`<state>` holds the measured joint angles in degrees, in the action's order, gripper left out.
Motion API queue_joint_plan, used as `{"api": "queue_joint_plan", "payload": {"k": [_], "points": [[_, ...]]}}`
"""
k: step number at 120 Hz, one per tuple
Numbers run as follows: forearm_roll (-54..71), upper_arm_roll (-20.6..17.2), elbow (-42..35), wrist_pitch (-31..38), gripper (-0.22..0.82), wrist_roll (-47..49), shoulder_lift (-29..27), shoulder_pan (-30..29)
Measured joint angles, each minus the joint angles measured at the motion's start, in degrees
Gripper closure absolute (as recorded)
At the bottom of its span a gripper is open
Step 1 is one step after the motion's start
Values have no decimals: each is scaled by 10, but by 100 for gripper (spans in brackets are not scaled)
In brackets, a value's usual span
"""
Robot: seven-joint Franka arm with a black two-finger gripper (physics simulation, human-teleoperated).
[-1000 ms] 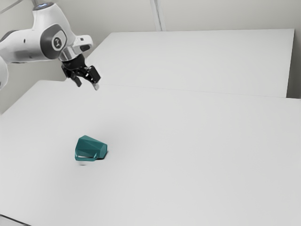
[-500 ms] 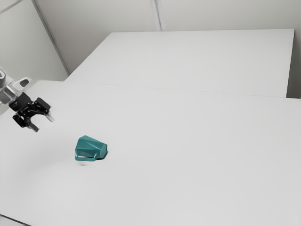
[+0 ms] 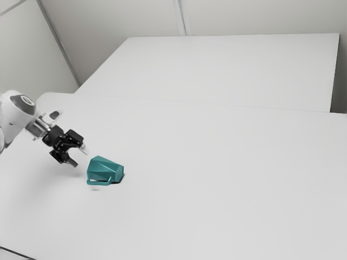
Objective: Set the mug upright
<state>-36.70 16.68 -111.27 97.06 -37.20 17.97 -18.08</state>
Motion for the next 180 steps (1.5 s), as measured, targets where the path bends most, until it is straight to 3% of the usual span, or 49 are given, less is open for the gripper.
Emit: {"api": "queue_joint_plan", "payload": {"k": [76,94,115,128,180], "points": [[-105,-29,-10,-46,1,-100,32,-6],[-121,-36,-11,-48,19,-101,34,-6],[-127,-38,-14,-55,51,-99,32,-6],[-128,-39,-16,-59,64,-98,31,-7],[-127,-47,-16,-75,77,-95,20,-6]]}}
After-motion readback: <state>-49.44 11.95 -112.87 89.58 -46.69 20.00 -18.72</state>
